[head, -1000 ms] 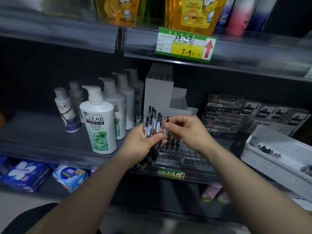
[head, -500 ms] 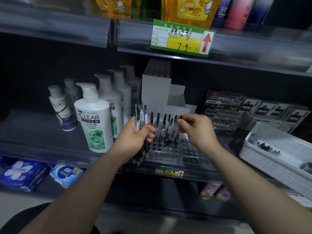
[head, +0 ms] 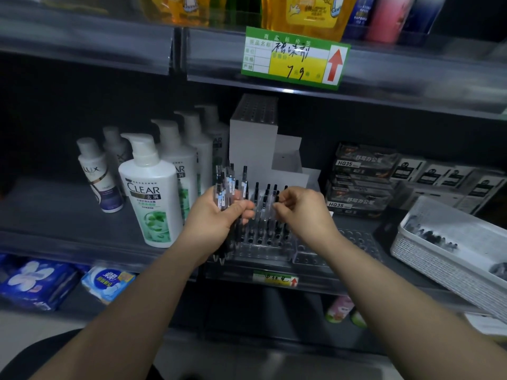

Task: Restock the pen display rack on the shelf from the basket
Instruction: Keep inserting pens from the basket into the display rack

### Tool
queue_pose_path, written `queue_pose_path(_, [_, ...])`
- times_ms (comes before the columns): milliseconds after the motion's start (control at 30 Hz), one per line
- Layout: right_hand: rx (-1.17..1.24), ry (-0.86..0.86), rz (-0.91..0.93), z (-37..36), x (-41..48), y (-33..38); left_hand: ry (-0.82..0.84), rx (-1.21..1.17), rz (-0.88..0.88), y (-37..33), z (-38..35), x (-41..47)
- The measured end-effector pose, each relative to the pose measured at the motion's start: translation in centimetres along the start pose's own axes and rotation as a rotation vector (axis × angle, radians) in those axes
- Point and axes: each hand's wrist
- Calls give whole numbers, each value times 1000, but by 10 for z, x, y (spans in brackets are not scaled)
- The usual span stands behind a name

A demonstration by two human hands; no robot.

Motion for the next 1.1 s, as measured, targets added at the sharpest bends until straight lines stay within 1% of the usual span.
queue_pose_path(100, [-8,-7,-9,2,-1,-1,20,27,0,3,0,0])
queue_pose_path(233, [-43,-2,-5,7,-5,-3,38,-37,15,3,-4,-4])
queue_pose_path(367, [137,-12,2,18,-12,9,73,-64,27,3,-11,-8])
queue_pose_path(500, [348,166,-20,25,-17,23,136,-56,35,5,-15,-11])
queue_pose_path(600, [411,218,-57,27,-19,23,193,-31,36,5,-18,-11])
queue_pose_path(667, [459,229,-89,31,-18,21,183,-24,30,5,-19,-10])
queue_pose_path(733, [520,214,-127,36,-16,19,144,-20,17,7,-18,-7])
queue_pose_path(833, [574,122,-154,47,-11,12,85,14,-5,8,-13,-4])
queue_pose_path(967, [477,-24,-153,51,-7,-1,61,83,-23,8,-7,-2])
queue_pose_path(1100, [353,-71,-127,43,-7,-10,64,101,6,13,-8,0])
Point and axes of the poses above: each hand's wrist, its own x-axis towards the middle knuckle, its own z-axis out of the back of the hand, y = z × x, and after that the axes turned 10 degrees about -z, right-handed
